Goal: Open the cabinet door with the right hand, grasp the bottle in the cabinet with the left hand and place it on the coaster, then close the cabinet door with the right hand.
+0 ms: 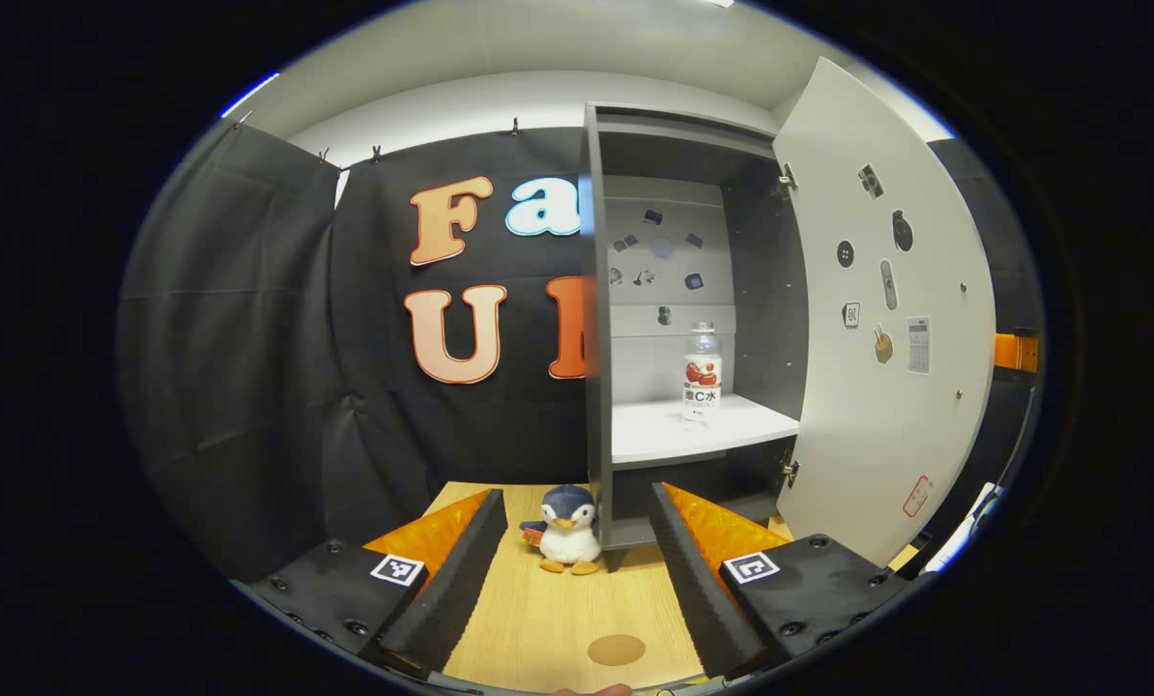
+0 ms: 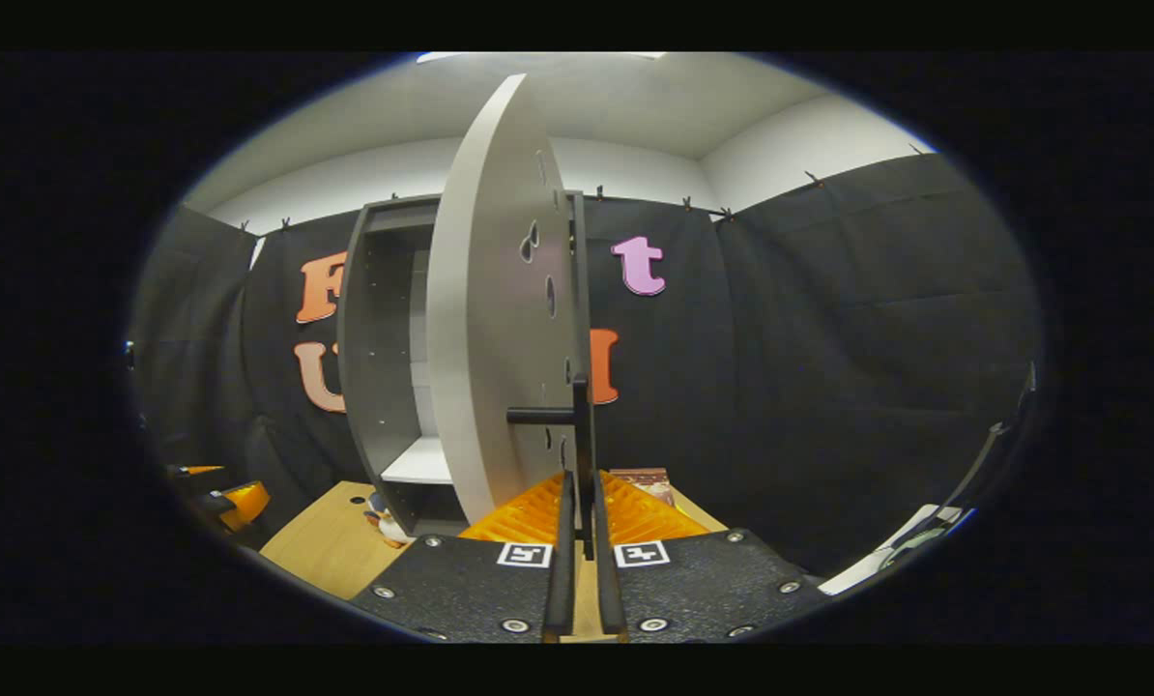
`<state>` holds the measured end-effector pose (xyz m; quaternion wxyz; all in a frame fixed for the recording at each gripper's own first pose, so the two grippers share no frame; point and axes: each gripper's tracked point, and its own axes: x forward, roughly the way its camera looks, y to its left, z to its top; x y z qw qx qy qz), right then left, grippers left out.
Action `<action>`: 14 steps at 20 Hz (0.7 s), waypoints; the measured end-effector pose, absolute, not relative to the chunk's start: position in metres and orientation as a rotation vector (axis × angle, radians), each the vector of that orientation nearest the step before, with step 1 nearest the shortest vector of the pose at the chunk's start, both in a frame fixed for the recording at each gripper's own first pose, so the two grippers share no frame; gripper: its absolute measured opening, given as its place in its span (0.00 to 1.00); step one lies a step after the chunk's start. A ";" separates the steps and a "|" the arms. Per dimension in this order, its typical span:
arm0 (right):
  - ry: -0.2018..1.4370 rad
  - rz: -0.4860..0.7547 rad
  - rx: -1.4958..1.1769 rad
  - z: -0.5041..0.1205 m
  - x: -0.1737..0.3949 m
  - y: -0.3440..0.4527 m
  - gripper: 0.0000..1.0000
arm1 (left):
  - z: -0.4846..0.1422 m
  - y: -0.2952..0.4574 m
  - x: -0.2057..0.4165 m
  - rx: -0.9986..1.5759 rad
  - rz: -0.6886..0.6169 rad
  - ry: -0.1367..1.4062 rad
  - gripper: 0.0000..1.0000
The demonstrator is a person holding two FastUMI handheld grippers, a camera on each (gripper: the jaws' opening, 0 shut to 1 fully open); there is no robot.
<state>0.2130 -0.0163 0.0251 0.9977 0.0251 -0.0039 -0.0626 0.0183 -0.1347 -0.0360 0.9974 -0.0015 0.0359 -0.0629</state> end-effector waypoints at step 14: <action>-0.028 -0.053 0.087 0.024 0.213 -0.025 0.05 | -0.025 -0.192 0.008 -0.003 -0.097 0.062 0.94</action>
